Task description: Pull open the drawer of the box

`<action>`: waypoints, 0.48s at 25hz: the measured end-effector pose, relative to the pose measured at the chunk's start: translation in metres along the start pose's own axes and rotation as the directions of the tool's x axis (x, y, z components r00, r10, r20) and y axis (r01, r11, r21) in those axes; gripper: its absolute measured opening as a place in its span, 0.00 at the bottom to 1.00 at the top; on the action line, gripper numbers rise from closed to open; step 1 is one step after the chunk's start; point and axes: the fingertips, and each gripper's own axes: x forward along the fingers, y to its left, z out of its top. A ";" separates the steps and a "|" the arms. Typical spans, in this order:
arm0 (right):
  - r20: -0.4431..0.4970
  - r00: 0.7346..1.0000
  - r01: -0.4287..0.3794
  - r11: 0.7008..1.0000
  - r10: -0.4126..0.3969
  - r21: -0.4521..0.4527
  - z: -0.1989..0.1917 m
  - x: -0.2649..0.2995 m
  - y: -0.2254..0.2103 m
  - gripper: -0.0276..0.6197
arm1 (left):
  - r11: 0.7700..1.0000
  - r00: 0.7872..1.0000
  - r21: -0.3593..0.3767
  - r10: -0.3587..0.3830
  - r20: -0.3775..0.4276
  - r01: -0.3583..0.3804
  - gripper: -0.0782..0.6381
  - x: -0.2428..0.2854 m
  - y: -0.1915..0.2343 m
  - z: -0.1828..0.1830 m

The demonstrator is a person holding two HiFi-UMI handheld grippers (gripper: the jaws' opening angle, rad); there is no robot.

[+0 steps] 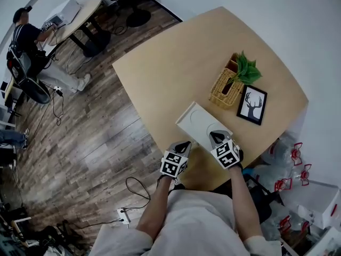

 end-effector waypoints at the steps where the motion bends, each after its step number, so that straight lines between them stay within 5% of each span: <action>1: -0.031 1.000 0.000 1.000 -0.001 -0.031 -0.003 0.003 0.003 0.05 | 1.000 1.000 -0.001 0.000 -0.001 0.000 0.18 0.001 0.000 -0.002; 4: -0.102 0.995 -0.014 0.996 0.005 -0.088 -0.009 0.008 0.007 0.05 | 1.000 1.000 -0.001 -0.002 -0.002 0.002 0.18 0.004 -0.003 -0.007; 12: -0.113 0.993 -0.036 0.998 0.030 -0.053 -0.009 0.008 0.006 0.05 | 1.000 1.000 0.006 -0.013 0.008 0.013 0.20 0.009 -0.005 -0.016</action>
